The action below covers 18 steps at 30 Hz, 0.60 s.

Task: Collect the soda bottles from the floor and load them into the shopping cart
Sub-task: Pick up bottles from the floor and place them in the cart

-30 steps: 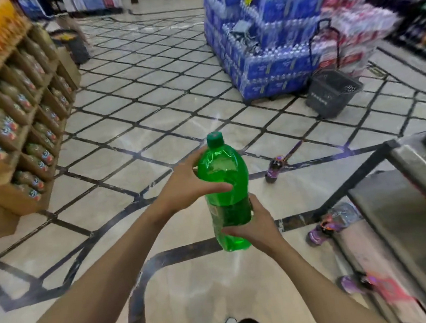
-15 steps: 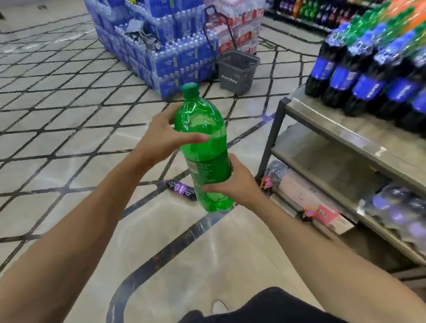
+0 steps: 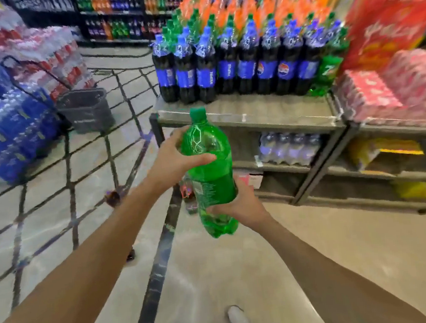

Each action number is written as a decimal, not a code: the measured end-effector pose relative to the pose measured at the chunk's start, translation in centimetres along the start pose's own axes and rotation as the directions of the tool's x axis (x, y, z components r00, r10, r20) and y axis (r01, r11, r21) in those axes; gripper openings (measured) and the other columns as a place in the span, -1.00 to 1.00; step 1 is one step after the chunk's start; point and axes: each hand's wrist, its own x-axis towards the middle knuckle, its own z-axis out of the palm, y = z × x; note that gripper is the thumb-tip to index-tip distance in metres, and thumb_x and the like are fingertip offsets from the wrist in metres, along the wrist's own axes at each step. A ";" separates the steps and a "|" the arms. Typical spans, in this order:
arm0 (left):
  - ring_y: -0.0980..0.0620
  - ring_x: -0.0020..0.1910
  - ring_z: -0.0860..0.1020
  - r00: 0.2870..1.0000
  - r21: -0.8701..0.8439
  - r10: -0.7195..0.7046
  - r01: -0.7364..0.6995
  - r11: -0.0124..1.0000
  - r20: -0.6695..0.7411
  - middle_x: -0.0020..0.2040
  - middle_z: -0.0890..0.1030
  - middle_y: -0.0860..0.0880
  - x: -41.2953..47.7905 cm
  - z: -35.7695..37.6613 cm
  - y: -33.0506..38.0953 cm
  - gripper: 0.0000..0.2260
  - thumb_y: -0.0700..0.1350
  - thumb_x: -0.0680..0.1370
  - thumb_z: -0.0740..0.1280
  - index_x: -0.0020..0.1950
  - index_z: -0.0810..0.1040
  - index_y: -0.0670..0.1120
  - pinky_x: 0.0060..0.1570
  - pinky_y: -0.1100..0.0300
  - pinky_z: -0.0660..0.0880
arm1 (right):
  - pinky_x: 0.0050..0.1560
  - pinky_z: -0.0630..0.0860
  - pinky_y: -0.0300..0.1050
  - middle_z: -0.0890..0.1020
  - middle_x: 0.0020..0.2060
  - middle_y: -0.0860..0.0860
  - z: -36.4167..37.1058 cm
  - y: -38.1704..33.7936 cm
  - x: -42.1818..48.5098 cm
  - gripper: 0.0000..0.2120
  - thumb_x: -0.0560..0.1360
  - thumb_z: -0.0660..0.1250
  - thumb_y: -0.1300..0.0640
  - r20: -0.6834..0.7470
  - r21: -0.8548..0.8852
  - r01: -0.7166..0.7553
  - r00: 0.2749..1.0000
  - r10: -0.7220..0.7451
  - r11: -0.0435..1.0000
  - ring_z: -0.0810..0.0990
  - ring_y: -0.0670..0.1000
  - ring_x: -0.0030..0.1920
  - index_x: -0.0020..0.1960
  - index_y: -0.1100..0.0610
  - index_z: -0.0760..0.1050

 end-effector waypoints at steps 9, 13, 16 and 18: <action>0.18 0.03 0.68 0.898 -0.089 0.067 -0.031 0.996 0.435 0.02 0.73 0.11 4.5 19.6 2.7 -0.29 -0.17 0.28 0.66 0.40 0.51 -0.11 -0.03 0.32 0.57 | 0.26 0.60 0.10 0.68 0.12 -0.23 -13.6 7.6 -8.1 -0.13 0.05 0.70 -0.26 -0.395 0.105 -0.193 0.892 0.219 0.975 0.65 -0.12 0.17 0.30 -0.23 0.47; 0.01 0.14 0.68 0.800 -0.103 0.087 -0.032 0.994 0.593 0.12 0.72 0.02 5.2 29.5 5.0 -0.21 0.00 0.20 0.70 0.38 0.50 -0.05 0.13 0.07 0.61 | 0.25 0.61 0.13 0.68 0.12 -0.23 -20.1 11.1 -12.0 -0.19 0.08 0.70 -0.28 -0.508 0.173 -0.228 0.813 0.286 0.958 0.65 -0.12 0.16 0.27 -0.24 0.49; 0.01 0.14 0.68 0.743 -0.114 0.103 -0.036 0.993 0.661 0.14 0.72 -0.01 5.1 36.7 7.1 -0.19 0.05 0.16 0.67 0.38 0.50 -0.05 0.13 0.08 0.61 | 0.23 0.62 0.12 0.68 0.10 -0.23 -24.8 13.3 -14.8 -0.30 0.10 0.69 -0.26 -0.578 0.217 -0.232 0.752 0.316 0.948 0.65 -0.13 0.15 0.16 -0.30 0.48; 0.11 0.09 0.69 0.703 -0.102 0.126 -0.076 0.992 0.700 0.09 0.72 0.09 4.7 41.2 8.5 -0.20 0.04 0.18 0.70 0.37 0.51 -0.03 0.02 0.26 0.60 | 0.23 0.63 0.12 0.68 0.11 -0.21 -27.7 14.8 -16.5 -0.27 0.09 0.68 -0.28 -0.619 0.232 -0.234 0.713 0.329 0.944 0.65 -0.12 0.15 0.18 -0.27 0.47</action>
